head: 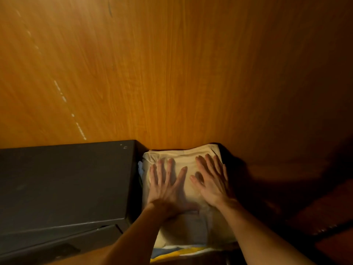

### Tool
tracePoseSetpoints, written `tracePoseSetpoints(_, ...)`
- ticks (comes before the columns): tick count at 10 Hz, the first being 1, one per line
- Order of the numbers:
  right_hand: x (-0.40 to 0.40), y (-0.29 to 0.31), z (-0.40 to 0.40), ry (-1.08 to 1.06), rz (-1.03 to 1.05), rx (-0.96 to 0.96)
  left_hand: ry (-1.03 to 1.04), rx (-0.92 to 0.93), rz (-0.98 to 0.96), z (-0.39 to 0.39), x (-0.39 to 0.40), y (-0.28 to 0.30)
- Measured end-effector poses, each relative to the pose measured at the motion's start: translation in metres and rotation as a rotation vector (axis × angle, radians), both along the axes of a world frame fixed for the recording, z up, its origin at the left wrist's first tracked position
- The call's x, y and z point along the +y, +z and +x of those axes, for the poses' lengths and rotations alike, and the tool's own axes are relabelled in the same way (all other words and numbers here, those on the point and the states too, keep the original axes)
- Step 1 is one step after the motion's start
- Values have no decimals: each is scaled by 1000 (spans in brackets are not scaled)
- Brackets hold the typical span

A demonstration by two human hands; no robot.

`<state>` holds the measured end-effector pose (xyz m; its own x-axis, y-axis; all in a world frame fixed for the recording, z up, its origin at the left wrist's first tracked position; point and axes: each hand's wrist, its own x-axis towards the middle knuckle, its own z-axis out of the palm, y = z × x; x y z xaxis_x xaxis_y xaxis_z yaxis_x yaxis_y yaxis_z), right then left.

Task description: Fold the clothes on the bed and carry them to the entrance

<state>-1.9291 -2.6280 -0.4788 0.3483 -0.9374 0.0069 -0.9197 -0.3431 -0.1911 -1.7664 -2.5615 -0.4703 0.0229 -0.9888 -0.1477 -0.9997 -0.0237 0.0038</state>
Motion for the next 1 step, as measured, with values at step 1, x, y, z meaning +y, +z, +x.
tracePoseSetpoints(1, 8, 22, 2, -1, -54, -3, -40, -32, -48, -4, 7, 26)
